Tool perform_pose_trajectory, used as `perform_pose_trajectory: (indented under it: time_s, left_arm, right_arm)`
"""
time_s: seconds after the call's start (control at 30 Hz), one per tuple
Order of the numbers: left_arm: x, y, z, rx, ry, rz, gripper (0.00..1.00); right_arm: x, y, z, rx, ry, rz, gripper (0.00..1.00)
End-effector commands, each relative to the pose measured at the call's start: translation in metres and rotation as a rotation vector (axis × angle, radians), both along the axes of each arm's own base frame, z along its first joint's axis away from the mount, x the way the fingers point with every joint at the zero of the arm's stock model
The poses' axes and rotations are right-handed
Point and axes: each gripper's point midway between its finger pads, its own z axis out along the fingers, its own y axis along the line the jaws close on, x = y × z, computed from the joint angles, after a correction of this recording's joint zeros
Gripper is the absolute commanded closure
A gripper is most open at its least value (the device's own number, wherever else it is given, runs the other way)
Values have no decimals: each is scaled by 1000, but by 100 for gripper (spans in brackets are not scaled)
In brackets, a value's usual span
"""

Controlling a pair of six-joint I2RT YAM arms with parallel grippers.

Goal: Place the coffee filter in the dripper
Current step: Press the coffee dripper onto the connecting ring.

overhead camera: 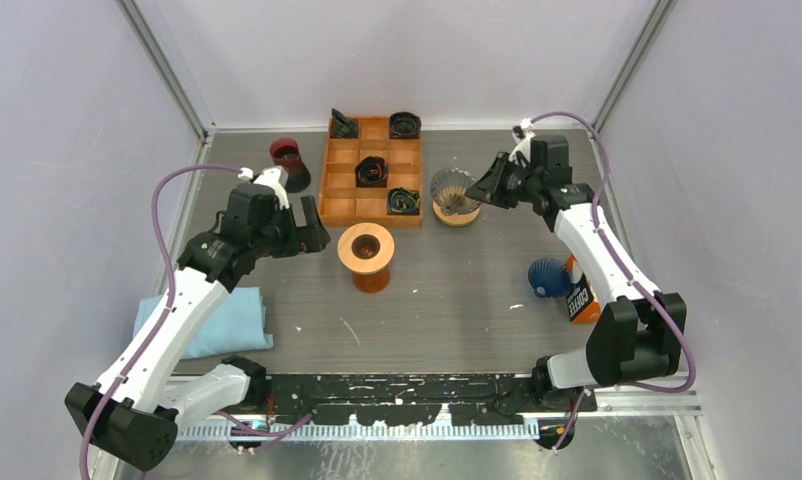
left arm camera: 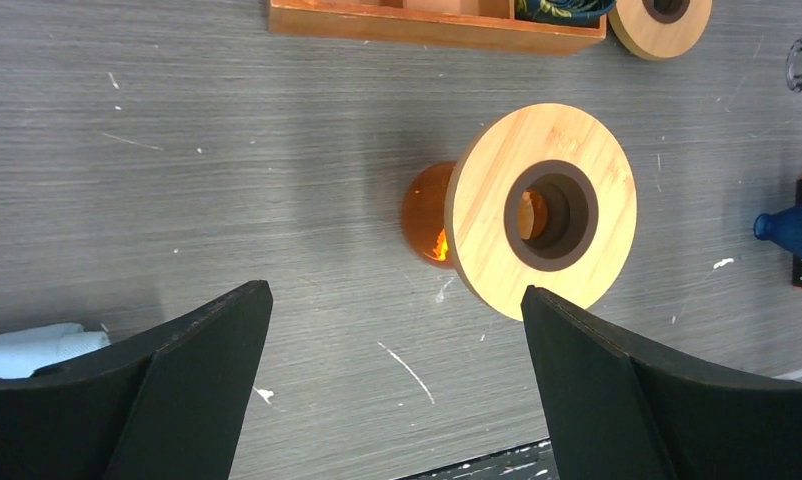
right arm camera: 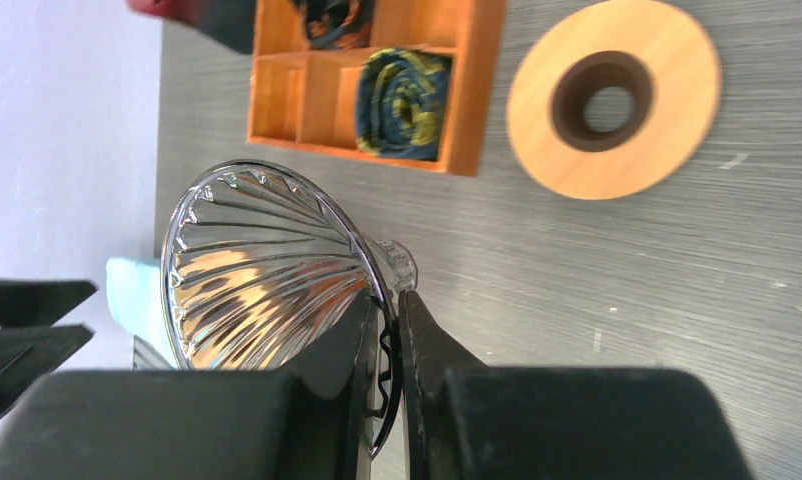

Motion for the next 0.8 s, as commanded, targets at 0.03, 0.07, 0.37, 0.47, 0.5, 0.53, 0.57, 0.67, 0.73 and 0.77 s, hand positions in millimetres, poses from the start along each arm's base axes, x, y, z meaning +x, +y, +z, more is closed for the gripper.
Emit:
perform_pose_trajectory:
  time_s: [0.03, 0.07, 0.37, 0.47, 0.5, 0.53, 0.57, 0.67, 0.73, 0.77]
  left_arm:
    - [8, -10, 7, -107, -17, 41, 1]
    - [8, -11, 6, -117, -17, 47, 1]
    - [15, -4, -8, -194, 21, 122, 1]
    - [19, -2, -12, -232, 42, 136, 1]
    - [20, -2, -13, -247, 49, 139, 1]
    - [21, -2, -14, -263, 57, 138, 1]
    - [22, -2, -16, -281, 66, 140, 1]
    - [23, -3, -17, -328, 81, 138, 1]
    - [25, -3, -18, -344, 83, 145, 1]
    - [26, -2, -18, -352, 83, 147, 1]
  right_arm:
    - [-12, 41, 68, 53, -144, 96, 99]
    - [-15, 49, 72, 59, -150, 116, 99]
    - [-37, 112, 83, 95, -157, 257, 99]
    - [-44, 132, 87, 98, -161, 305, 99]
    - [-46, 139, 86, 98, -157, 321, 99]
    - [-48, 146, 85, 97, -156, 335, 99]
    - [-49, 151, 85, 95, -153, 345, 99]
    - [-53, 167, 79, 78, -145, 376, 99]
    - [-54, 176, 75, 69, -133, 392, 99]
    - [-55, 179, 73, 64, -130, 399, 99]
